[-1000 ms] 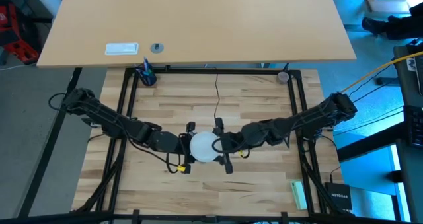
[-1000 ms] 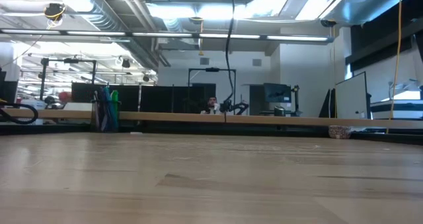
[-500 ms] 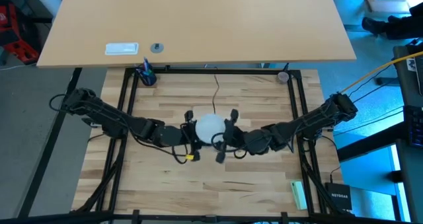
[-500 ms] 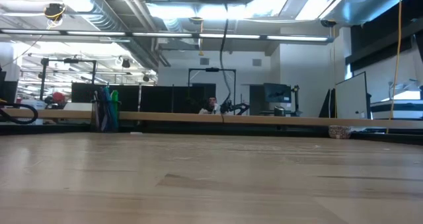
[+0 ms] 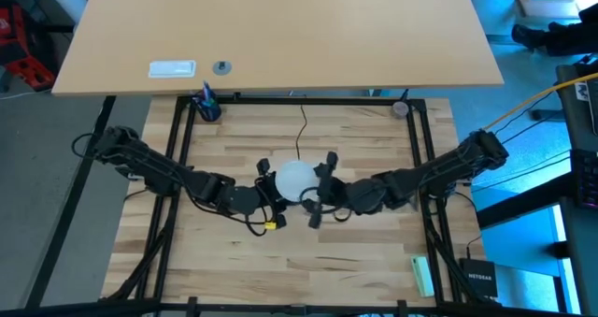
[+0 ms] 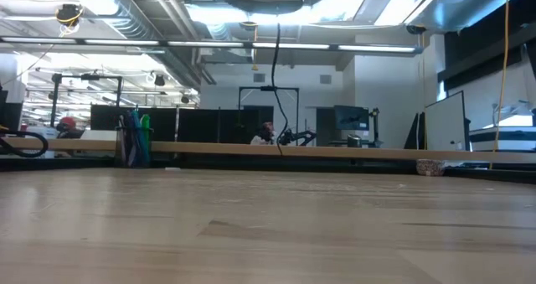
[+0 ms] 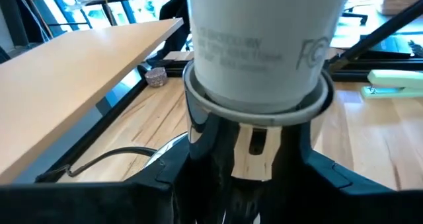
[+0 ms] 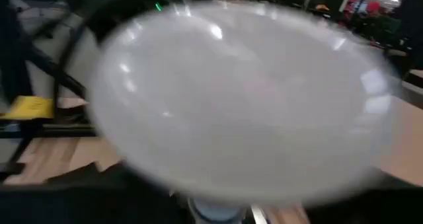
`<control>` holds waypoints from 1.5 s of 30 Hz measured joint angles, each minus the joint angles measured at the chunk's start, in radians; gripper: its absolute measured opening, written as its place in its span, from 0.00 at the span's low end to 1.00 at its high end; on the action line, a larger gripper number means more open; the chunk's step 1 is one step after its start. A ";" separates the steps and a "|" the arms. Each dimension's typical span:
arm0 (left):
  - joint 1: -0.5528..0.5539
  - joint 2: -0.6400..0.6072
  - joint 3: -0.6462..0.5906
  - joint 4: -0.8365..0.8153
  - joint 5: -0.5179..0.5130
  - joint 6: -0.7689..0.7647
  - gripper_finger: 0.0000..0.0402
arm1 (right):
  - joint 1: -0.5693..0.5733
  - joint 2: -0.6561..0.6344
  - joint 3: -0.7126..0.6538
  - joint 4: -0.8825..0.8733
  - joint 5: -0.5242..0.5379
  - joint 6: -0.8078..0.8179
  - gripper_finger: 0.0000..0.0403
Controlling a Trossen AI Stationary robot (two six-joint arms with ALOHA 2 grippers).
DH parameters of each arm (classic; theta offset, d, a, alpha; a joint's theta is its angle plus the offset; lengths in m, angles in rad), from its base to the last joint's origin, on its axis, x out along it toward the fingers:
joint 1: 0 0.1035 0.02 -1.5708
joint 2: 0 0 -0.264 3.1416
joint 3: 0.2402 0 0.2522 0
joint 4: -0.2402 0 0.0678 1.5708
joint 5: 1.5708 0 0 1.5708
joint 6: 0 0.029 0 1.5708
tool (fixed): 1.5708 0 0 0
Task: Screw lightbulb
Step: Insert the lightbulb into the lamp
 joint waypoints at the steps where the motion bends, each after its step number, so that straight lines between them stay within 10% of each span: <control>1: -0.002 -0.006 0.000 -0.003 0.000 0.002 0.40 | 0.010 -0.020 0.000 -0.023 -0.001 0.001 0.71; 9: -0.022 -0.066 -0.001 -0.006 -0.004 0.006 0.40 | 0.093 -0.120 0.001 -0.365 0.028 0.134 0.98; 25: 0.063 0.188 -0.283 0.347 -0.003 -0.257 0.40 | -0.019 -0.044 -0.440 -0.046 0.020 0.289 0.68; 45: 0.093 0.348 -0.291 0.330 0.046 -0.313 0.56 | -0.061 -0.043 -0.455 0.031 -0.142 0.254 0.59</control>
